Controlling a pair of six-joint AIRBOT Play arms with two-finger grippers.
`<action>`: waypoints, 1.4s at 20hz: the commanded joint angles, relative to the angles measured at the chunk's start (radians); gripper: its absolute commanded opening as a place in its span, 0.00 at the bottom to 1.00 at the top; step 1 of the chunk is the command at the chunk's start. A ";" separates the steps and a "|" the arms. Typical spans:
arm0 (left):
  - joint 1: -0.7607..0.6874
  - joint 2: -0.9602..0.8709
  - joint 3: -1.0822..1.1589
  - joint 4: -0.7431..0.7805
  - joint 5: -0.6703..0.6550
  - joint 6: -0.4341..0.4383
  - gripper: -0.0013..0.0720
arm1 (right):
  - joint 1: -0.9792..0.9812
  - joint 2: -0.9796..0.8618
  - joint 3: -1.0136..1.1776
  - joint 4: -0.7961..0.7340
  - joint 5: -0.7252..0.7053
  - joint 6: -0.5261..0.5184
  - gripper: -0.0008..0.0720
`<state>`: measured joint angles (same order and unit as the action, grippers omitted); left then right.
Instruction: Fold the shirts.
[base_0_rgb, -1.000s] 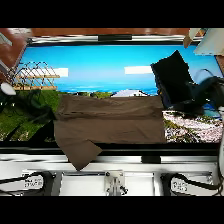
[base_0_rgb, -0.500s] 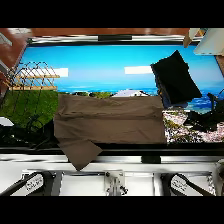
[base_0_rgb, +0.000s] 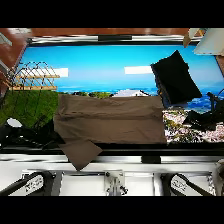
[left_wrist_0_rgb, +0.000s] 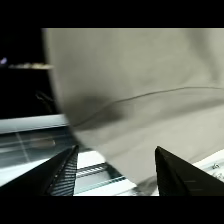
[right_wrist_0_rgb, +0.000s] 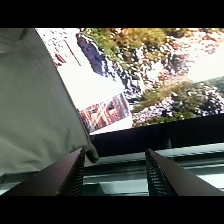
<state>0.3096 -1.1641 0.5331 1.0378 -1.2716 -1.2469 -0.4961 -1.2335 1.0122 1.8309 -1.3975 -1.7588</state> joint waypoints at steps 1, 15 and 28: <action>-0.054 -0.023 -0.004 -0.004 0.045 -0.007 0.74 | 0.001 0.000 -0.001 0.000 -0.016 -0.001 0.72; -0.060 -0.027 -0.061 -0.030 0.010 0.027 0.07 | 0.002 0.000 -0.327 0.191 0.070 -0.113 0.92; -0.060 -0.027 -0.061 -0.029 0.005 0.031 0.07 | 0.103 -0.019 -0.365 0.203 0.153 -0.093 0.91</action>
<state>0.2504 -1.1919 0.4721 1.0084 -1.2625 -1.2163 -0.4446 -1.2388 0.6640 2.0388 -1.2732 -1.8618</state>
